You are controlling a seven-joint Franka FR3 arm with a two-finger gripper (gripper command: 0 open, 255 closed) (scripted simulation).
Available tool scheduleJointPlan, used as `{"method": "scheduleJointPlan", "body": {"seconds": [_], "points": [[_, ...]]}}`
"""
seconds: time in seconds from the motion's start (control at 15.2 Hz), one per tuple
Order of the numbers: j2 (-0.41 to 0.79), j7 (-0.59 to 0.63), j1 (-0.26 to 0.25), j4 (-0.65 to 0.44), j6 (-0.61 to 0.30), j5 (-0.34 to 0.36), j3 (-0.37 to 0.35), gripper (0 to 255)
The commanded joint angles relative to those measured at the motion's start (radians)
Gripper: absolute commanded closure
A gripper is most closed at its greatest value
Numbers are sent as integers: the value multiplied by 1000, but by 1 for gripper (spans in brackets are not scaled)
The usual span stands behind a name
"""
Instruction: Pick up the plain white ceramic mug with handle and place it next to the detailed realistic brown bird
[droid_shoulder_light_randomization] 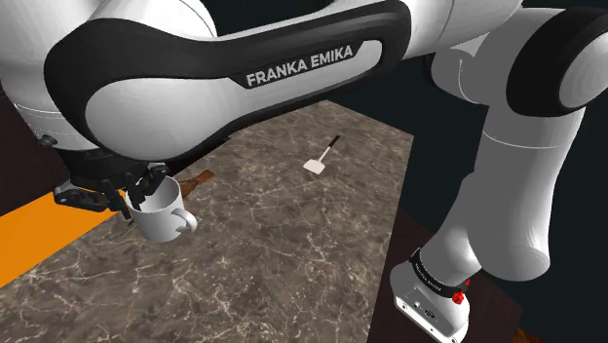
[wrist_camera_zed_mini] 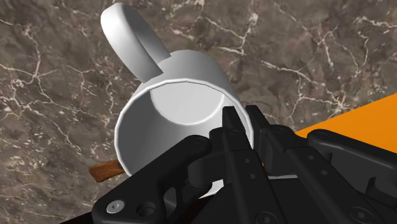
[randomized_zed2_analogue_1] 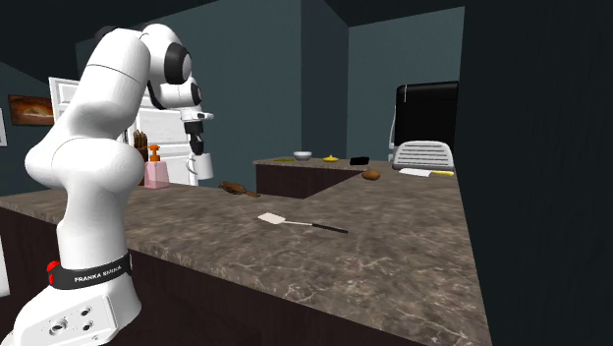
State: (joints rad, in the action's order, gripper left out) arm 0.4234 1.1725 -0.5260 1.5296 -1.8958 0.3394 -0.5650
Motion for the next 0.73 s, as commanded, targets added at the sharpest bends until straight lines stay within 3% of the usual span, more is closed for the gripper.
{"method": "scheduleJointPlan", "body": {"seconds": [0.0, 0.66], "points": [[10, 7, -2, 13, -21, 7, 3, 255], [49, 36, -4, 93, -133, 39, 18, 255]]}}
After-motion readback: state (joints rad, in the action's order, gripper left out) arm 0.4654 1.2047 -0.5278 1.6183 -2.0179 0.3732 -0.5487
